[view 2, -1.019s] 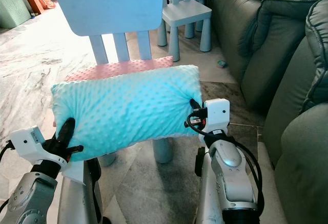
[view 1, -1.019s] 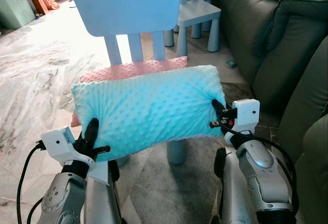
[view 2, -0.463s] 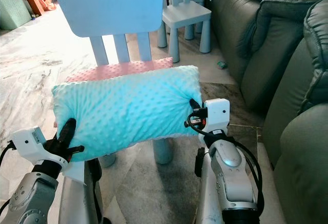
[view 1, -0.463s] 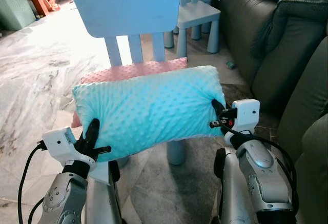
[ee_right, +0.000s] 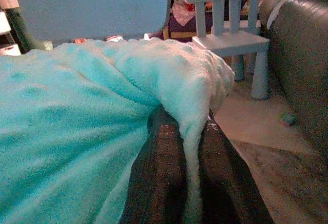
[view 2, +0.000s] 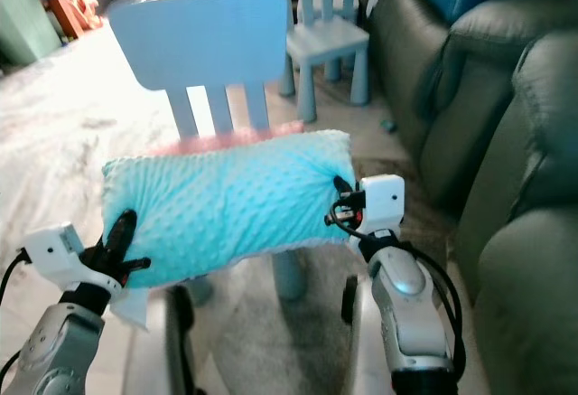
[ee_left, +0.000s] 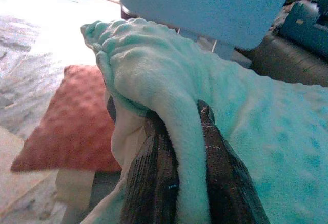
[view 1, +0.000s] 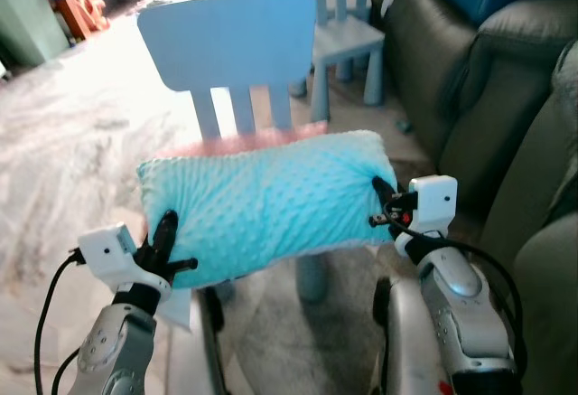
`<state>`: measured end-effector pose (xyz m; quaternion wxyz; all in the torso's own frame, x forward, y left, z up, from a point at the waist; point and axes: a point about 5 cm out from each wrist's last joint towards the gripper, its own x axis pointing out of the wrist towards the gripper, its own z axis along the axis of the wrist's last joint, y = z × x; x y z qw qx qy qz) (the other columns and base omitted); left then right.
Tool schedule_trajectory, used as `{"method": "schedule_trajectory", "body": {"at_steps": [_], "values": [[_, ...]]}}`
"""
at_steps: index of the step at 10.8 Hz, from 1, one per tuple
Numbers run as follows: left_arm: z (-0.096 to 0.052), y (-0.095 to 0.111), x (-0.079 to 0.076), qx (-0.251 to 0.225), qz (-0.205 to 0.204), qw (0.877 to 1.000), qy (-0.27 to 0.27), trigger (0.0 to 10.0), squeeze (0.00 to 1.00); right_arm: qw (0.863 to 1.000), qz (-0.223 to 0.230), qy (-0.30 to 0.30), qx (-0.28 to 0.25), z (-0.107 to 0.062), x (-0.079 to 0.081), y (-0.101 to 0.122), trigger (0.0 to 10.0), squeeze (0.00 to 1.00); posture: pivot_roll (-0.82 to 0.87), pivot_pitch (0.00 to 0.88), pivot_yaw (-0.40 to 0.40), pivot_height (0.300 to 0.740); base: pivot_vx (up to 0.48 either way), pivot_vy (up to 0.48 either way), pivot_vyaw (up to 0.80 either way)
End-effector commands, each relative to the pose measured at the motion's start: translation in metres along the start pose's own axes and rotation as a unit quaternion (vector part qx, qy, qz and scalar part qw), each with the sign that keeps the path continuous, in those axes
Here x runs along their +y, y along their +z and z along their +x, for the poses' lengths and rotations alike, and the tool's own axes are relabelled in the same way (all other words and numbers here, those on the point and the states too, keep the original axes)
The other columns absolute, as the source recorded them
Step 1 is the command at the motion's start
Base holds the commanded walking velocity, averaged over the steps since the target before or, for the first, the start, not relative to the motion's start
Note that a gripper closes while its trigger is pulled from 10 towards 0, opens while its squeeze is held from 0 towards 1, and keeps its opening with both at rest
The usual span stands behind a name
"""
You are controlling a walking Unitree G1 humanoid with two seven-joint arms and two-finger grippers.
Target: Move the pillow to the sofa
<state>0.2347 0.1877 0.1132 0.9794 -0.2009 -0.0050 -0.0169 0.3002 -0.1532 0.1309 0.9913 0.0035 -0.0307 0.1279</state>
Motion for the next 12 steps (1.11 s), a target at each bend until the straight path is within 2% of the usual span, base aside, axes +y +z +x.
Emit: {"method": "schedule_trajectory", "body": {"at_steps": [1, 7, 11, 12], "values": [[0.0013, 0.0042, 0.0016, -0.006, 0.012, 1.000, 0.001, 0.0, 0.00, 1.000, -0.001, 0.012, -0.023, 0.0029, 0.0065, 0.0111, 0.0, 0.00, -0.18, 0.000, 0.102, 0.491, 0.000, 0.000, 0.00], [0.0025, 0.0034, 0.0015, -0.005, 0.011, 1.000, 0.001, 0.0, 0.00, 1.000, 0.000, 0.015, -0.021, 0.0036, 0.0082, 0.0103, 0.0, 0.00, -0.19, 0.000, 0.106, 0.606, 0.000, 0.000, 0.00], [0.0035, 0.0032, 0.0008, -0.006, 0.010, 1.000, 0.000, 0.0, 0.00, 1.000, 0.002, 0.015, -0.023, 0.0037, 0.0084, 0.0114, 0.0, 0.00, -0.19, 0.000, 0.104, 0.619, 0.000, 0.000, 0.00], [0.0035, 0.0030, 0.0006, -0.006, 0.010, 1.000, 0.000, 0.0, 0.00, 1.000, 0.001, 0.014, -0.024, 0.0037, 0.0081, 0.0117, 0.0, 0.00, -0.19, 0.000, 0.105, 0.639, 0.000, 0.000, 0.00]]}}
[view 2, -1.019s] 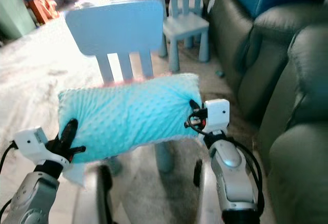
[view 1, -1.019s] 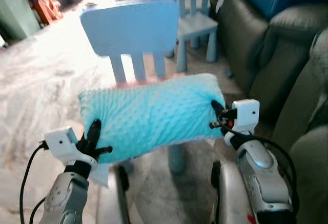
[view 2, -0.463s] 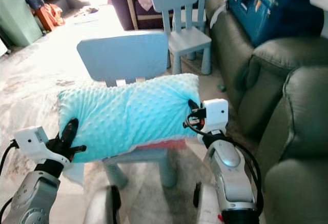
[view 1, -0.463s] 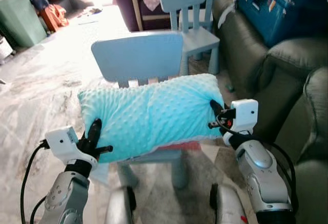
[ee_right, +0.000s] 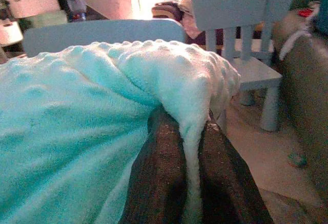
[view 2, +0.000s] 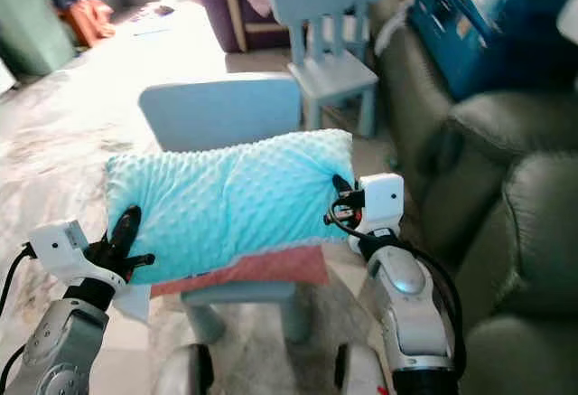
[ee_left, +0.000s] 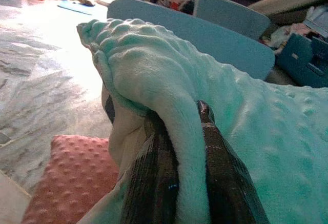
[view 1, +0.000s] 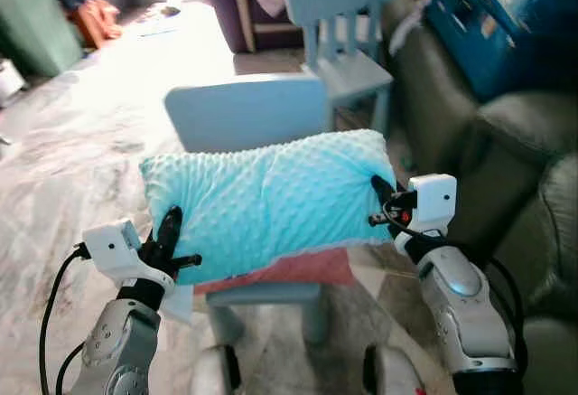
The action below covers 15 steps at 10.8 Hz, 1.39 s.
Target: Move the pillow to the sofa
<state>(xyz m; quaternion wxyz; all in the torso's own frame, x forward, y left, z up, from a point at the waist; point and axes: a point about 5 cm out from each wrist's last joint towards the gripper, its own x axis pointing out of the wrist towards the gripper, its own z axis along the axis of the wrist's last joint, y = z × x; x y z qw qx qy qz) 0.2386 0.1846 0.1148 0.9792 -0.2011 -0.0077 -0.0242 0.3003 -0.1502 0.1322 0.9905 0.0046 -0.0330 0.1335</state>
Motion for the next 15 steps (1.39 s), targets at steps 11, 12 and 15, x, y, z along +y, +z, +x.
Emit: {"method": "schedule_trajectory", "body": {"at_steps": [11, 12, 15], "values": [[0.0000, 0.0007, 0.0027, -0.002, 0.008, 1.000, 0.005, 0.0, 0.00, 1.000, -0.002, 0.008, -0.022, 0.0027, 0.0044, 0.0113, 0.0, 0.00, -0.19, 0.000, 0.103, 0.740, 0.000, 0.000, 0.00], [0.0003, 0.0005, 0.0029, -0.002, 0.007, 1.000, 0.006, 0.0, 0.00, 1.000, -0.002, 0.009, -0.022, 0.0032, 0.0043, 0.0115, 0.0, 0.00, -0.19, 0.000, 0.103, 0.740, 0.000, 0.000, 0.00], [0.0004, -0.0017, 0.0044, 0.008, 0.016, 1.000, 0.015, 0.0, 0.00, 1.000, -0.001, 0.009, -0.022, 0.0034, 0.0036, 0.0116, 0.0, 0.00, -0.19, 0.000, 0.099, 0.740, 0.000, 0.000, 0.00]]}}
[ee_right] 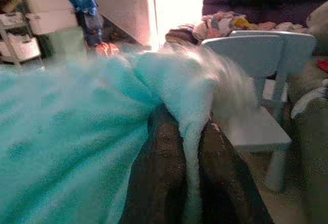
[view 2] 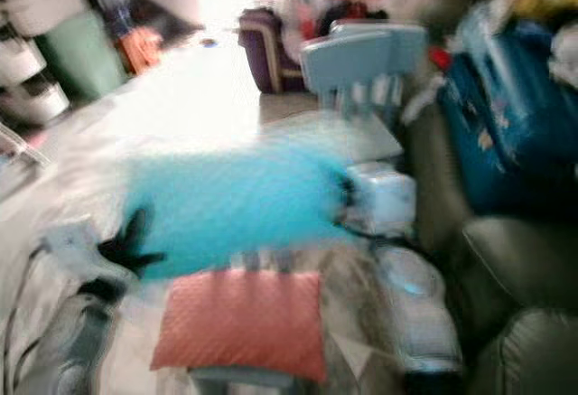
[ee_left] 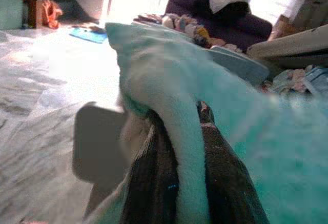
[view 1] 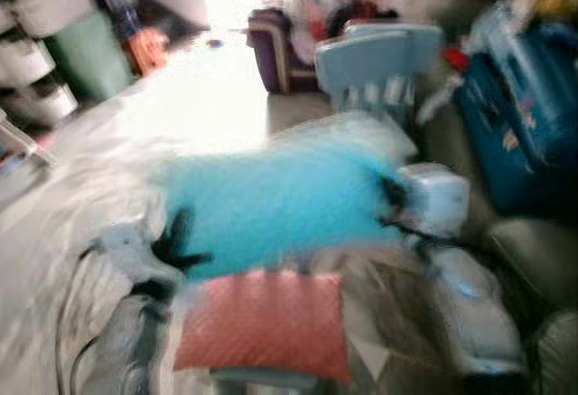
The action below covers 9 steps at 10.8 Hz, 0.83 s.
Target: Move the pillow to the sofa
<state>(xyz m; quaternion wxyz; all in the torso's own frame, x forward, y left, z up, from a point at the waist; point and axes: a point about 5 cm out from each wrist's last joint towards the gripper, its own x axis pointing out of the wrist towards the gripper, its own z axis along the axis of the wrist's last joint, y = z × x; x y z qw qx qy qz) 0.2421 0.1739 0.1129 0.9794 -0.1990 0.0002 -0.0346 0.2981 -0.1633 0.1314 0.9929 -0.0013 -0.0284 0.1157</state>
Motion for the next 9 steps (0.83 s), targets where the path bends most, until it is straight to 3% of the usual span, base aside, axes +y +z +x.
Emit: {"method": "schedule_trajectory", "body": {"at_steps": [1, 2, 3, 4, 7, 9], "values": [[-0.004, 0.003, 0.016, 0.005, 0.021, 0.999, 0.036, 0.3, 0.00, 0.999, 0.004, 0.030, -0.025, 0.009, 0.017, 0.012, 0.0, 0.00, -0.19, 0.000, 0.097, 0.740, 0.000, 0.000, 0.00], [-0.003, 0.002, 0.019, 0.012, 0.031, 0.998, 0.049, 5.0, 0.00, 0.999, 0.003, 0.033, -0.021, 0.009, 0.017, 0.012, 0.0, 0.00, -0.19, 0.000, 0.096, 0.740, 0.000, 0.000, 0.00], [-0.003, 0.001, 0.021, 0.018, 0.035, 0.997, 0.059, 10.0, 0.00, 0.999, 0.002, 0.033, -0.017, 0.008, 0.017, 0.011, 1.2, 0.00, -0.19, 0.000, 0.093, 0.740, 0.000, 0.000, 0.00], [-0.001, -0.001, 0.023, 0.025, 0.031, 0.997, 0.066, 10.0, 0.00, 0.999, -0.002, 0.034, -0.012, 0.008, 0.016, 0.010, 10.0, 0.00, -0.19, 0.000, 0.092, 0.740, 0.000, 0.000, 0.00], [0.001, -0.001, 0.032, 0.040, 0.040, 0.991, 0.124, 10.0, 0.00, 0.999, -0.004, 0.035, 0.006, 0.009, 0.018, 0.006, 10.0, 0.00, -0.19, 0.000, 0.083, 0.740, 0.000, 0.000, 0.00], [0.000, -0.004, 0.026, 0.050, 0.009, 0.994, 0.097, 10.0, 0.00, 0.999, -0.005, 0.032, 0.015, 0.009, 0.017, 0.005, 10.0, 0.00, -0.19, 0.000, 0.082, 0.740, 0.000, 0.000, -0.58]]}}
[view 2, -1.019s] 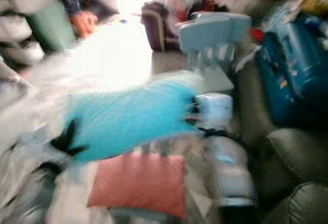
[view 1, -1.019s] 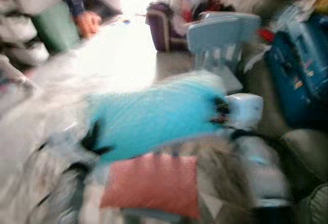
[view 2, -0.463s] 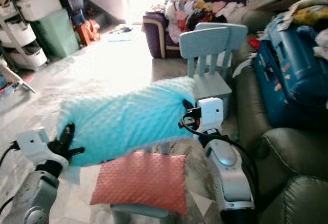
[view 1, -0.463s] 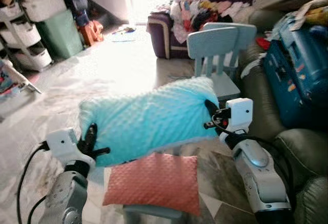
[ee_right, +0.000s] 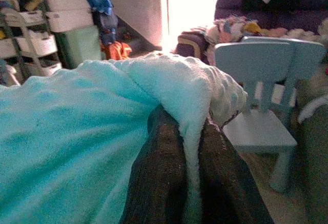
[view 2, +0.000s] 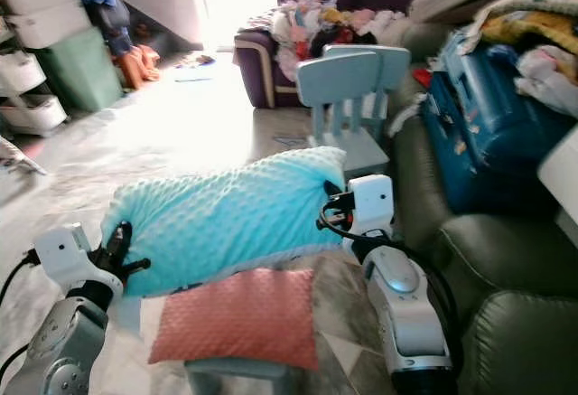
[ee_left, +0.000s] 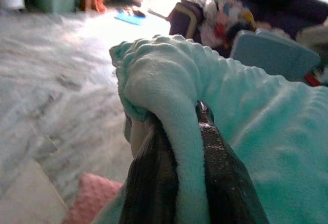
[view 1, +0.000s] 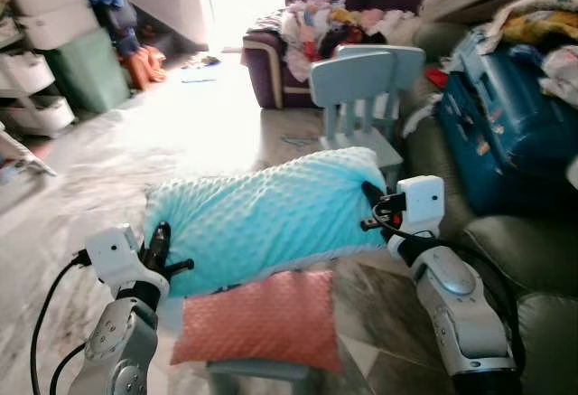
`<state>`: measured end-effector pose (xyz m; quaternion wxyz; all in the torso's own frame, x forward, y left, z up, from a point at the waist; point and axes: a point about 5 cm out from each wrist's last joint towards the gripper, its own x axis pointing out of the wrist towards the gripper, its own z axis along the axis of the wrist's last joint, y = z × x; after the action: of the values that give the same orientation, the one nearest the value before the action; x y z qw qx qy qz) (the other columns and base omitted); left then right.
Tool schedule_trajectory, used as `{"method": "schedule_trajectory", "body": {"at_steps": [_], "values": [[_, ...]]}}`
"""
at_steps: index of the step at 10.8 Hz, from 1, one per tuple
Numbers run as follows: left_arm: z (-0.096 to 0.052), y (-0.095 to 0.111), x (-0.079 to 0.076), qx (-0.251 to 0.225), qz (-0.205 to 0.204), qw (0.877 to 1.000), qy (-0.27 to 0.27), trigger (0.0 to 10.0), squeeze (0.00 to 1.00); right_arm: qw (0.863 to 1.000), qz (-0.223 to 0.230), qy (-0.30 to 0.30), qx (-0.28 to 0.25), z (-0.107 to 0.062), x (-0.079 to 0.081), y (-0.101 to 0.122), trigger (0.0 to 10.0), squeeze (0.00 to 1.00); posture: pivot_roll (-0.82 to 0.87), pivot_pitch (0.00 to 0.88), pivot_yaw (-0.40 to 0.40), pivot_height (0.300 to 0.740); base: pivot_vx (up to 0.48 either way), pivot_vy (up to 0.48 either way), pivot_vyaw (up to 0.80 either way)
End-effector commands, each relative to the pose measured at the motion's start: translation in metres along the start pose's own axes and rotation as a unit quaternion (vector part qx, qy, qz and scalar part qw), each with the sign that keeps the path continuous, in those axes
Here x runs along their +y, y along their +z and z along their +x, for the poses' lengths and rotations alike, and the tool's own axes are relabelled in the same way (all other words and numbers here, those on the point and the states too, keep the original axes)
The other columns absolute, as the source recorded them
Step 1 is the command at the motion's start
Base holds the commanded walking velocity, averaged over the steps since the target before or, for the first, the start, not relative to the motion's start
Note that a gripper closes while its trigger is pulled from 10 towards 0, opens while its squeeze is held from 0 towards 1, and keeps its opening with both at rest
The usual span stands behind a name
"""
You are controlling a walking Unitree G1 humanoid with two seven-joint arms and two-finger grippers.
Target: Move the pillow to the sofa
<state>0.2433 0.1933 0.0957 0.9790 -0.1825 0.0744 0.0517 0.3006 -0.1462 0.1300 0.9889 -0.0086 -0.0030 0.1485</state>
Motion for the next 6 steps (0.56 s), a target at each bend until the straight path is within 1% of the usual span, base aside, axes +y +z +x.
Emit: {"method": "schedule_trajectory", "body": {"at_steps": [1, 2, 3, 4, 6], "values": [[-0.0009, 0.0031, -0.0024, 0.000, 0.008, 1.000, -0.009, 10.0, 0.00, 1.000, -0.003, -0.001, -0.010, 0.0017, 0.0007, 0.0068, 10.0, 0.00, -0.19, 0.000, 0.082, 0.740, 0.000, 0.000, -0.76], [-0.0012, 0.0023, -0.0054, 0.003, 0.015, 1.000, -0.015, 10.0, 0.00, 1.000, -0.002, 0.000, -0.007, 0.0009, 0.0008, 0.0062, 10.0, 0.00, -0.19, 0.000, 0.082, 0.740, 0.000, 0.000, -0.76], [-0.0018, 0.0018, -0.0045, -0.001, 0.008, 1.000, -0.013, 10.0, 0.00, 1.000, -0.003, 0.000, -0.003, -0.0001, 0.0009, 0.0058, 10.0, 0.00, -0.19, 0.000, 0.081, 0.740, 0.000, 0.000, -0.77], [-0.0031, 0.0016, -0.0036, 0.001, -0.012, 1.000, -0.009, 10.0, 0.00, 1.000, -0.004, 0.000, -0.003, -0.0010, 0.0007, 0.0062, 10.0, 0.00, -0.19, 0.000, 0.081, 0.740, 0.000, 0.000, -0.77], [-0.0046, 0.0006, -0.0064, 0.005, -0.021, 1.000, -0.015, 10.0, 0.00, 1.000, -0.004, 0.000, 0.001, -0.0014, -0.0004, 0.0061, 10.0, 0.00, -0.20, 0.000, 0.074, 0.740, 0.000, 0.000, -0.77]]}}
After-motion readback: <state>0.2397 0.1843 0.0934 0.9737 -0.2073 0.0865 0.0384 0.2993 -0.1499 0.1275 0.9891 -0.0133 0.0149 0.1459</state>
